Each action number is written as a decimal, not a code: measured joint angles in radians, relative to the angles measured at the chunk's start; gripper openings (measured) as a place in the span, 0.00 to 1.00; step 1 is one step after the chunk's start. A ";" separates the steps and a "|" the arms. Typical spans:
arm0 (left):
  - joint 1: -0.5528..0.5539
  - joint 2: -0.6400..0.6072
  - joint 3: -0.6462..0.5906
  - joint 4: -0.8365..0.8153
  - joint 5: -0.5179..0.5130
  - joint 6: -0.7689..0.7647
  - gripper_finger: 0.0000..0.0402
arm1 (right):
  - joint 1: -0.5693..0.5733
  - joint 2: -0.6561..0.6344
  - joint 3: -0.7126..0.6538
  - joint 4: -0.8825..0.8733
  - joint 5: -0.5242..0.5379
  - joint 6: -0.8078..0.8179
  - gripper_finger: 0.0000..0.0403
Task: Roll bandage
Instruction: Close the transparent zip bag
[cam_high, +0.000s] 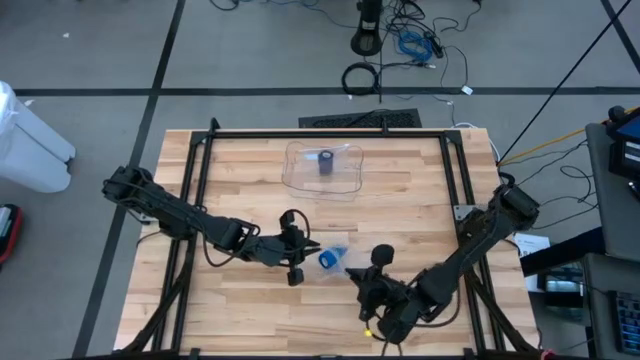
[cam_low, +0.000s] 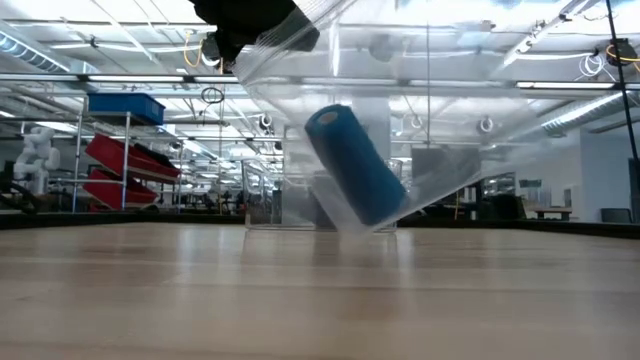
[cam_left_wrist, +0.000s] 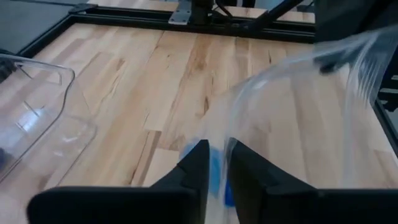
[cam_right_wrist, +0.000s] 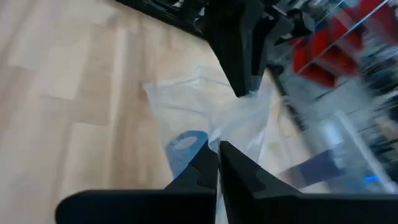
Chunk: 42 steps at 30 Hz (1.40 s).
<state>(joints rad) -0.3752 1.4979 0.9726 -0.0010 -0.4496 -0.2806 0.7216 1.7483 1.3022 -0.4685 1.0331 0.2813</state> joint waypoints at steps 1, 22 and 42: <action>0.000 0.000 0.000 0.000 0.001 0.000 0.16 | 0.000 -0.018 0.000 -0.015 -0.032 0.026 0.00; -0.110 -0.072 0.000 -0.106 -0.052 0.110 0.24 | 0.053 -0.142 0.000 -0.243 -0.123 0.356 0.00; -0.038 0.069 -0.014 -0.024 0.049 0.050 0.24 | 0.072 -0.230 0.000 -0.232 0.091 0.355 0.00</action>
<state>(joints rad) -0.4133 1.5667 0.9588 -0.0249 -0.4003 -0.2309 0.7937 1.5181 1.3022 -0.7008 1.1242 0.6367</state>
